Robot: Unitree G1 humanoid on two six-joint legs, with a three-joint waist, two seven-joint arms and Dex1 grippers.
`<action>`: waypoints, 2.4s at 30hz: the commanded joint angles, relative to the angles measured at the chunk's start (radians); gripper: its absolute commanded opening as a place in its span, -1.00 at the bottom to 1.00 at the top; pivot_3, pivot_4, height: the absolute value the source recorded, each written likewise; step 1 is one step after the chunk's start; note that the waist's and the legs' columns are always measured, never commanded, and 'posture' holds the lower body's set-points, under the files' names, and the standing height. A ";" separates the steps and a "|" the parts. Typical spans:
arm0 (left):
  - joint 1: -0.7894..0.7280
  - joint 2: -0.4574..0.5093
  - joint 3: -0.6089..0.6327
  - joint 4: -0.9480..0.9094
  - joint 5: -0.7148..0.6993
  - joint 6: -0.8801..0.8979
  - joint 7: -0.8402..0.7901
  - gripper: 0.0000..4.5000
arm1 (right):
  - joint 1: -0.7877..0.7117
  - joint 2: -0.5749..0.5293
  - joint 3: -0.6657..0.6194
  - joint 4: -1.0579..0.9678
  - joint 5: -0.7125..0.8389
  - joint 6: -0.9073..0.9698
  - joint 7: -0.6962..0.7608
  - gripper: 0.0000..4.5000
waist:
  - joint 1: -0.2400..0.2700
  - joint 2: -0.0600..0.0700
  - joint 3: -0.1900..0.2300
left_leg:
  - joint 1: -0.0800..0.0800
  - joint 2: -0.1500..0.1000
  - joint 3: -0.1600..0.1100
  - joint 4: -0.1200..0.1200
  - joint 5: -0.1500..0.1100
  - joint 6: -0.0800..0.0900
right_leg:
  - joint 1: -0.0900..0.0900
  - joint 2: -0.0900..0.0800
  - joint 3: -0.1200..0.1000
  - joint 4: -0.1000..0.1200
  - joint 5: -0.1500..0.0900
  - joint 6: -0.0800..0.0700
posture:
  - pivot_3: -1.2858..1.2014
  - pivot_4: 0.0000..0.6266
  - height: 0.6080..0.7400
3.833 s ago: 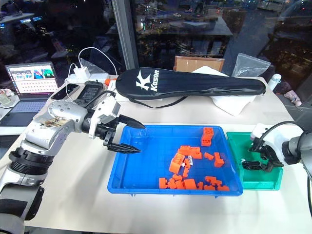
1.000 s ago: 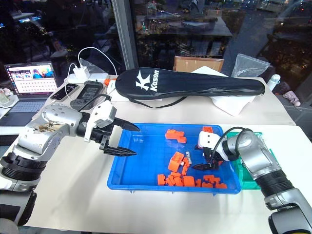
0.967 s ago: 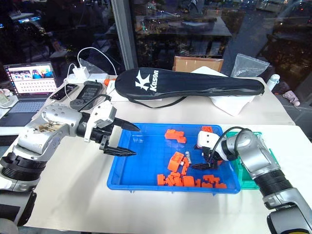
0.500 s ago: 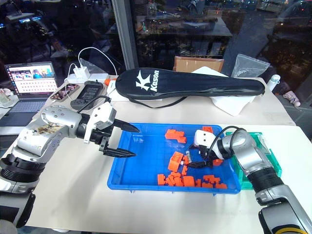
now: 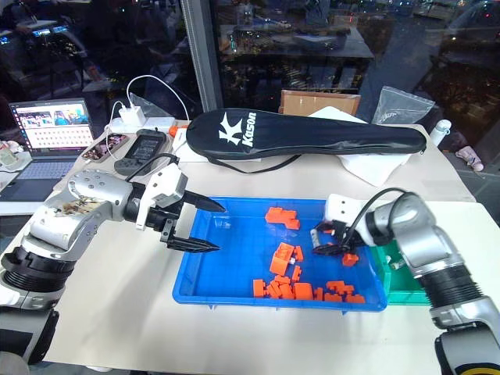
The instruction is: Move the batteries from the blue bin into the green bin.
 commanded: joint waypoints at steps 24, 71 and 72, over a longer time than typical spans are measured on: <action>-0.007 -0.006 0.019 -0.007 0.027 -0.039 -0.013 1.00 | 0.109 -0.138 -0.030 0.312 -0.164 -0.116 -0.116 0.56 | -0.013 0.001 -0.001 | 0.001 0.000 0.000 0.000 0.000 0.000 | 0.000 0.000 0.000 0.000 0.000 0.000 | 0.03 -0.52 0.86; -0.024 0.009 0.012 0.000 0.027 -0.034 -0.003 1.00 | -0.259 0.158 0.370 0.022 -0.168 -0.350 0.149 0.98 | 0.007 0.001 -0.001 | -0.001 0.001 0.000 0.001 0.000 0.000 | -0.001 0.001 0.000 0.001 0.000 0.000 | 0.03 -0.52 0.86; -0.026 0.011 0.016 0.000 0.027 -0.032 -0.003 1.00 | -0.268 0.156 0.381 0.049 -0.177 -0.405 0.176 0.98 | 0.007 0.001 -0.001 | -0.001 0.001 0.000 0.001 0.000 0.000 | -0.001 0.001 0.000 0.001 0.000 0.000 | 0.03 -0.52 0.86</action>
